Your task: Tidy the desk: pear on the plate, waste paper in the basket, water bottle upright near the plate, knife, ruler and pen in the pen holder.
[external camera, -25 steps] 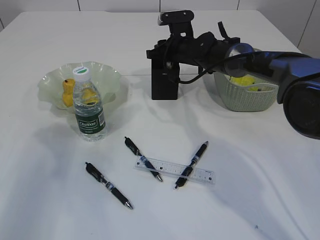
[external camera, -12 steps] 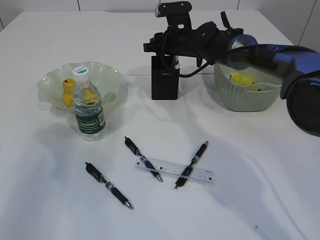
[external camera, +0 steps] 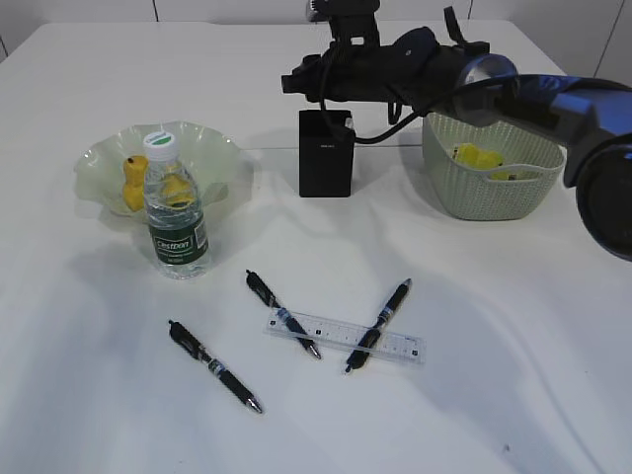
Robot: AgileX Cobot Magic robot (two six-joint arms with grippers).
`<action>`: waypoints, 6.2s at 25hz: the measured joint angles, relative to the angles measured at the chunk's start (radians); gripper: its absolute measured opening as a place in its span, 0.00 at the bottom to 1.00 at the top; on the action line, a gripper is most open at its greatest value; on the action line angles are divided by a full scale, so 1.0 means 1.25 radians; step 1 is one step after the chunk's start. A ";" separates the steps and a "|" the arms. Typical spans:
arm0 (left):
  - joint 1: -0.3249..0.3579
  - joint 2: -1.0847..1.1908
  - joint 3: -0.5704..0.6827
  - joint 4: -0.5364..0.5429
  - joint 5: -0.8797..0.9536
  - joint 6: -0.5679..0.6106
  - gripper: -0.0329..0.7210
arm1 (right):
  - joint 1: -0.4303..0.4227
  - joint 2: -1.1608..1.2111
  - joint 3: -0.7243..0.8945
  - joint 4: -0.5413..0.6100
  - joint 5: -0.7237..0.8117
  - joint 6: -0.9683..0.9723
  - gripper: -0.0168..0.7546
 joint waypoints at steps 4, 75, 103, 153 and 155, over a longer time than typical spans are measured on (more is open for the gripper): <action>0.000 0.000 0.000 0.000 -0.014 0.000 0.51 | -0.008 0.000 0.000 0.008 0.002 0.000 0.38; 0.000 0.000 0.000 -0.036 0.021 0.000 0.51 | -0.012 -0.320 0.104 -0.656 0.817 0.457 0.36; 0.000 -0.019 0.000 -0.080 0.090 0.000 0.51 | 0.125 -0.503 0.463 -0.597 0.813 0.235 0.36; 0.000 -0.019 0.000 -0.101 0.127 0.000 0.51 | 0.136 -0.332 0.488 -0.453 0.739 0.035 0.64; 0.000 -0.019 0.000 -0.101 0.127 0.000 0.51 | 0.136 -0.332 0.488 -0.445 0.728 0.029 0.64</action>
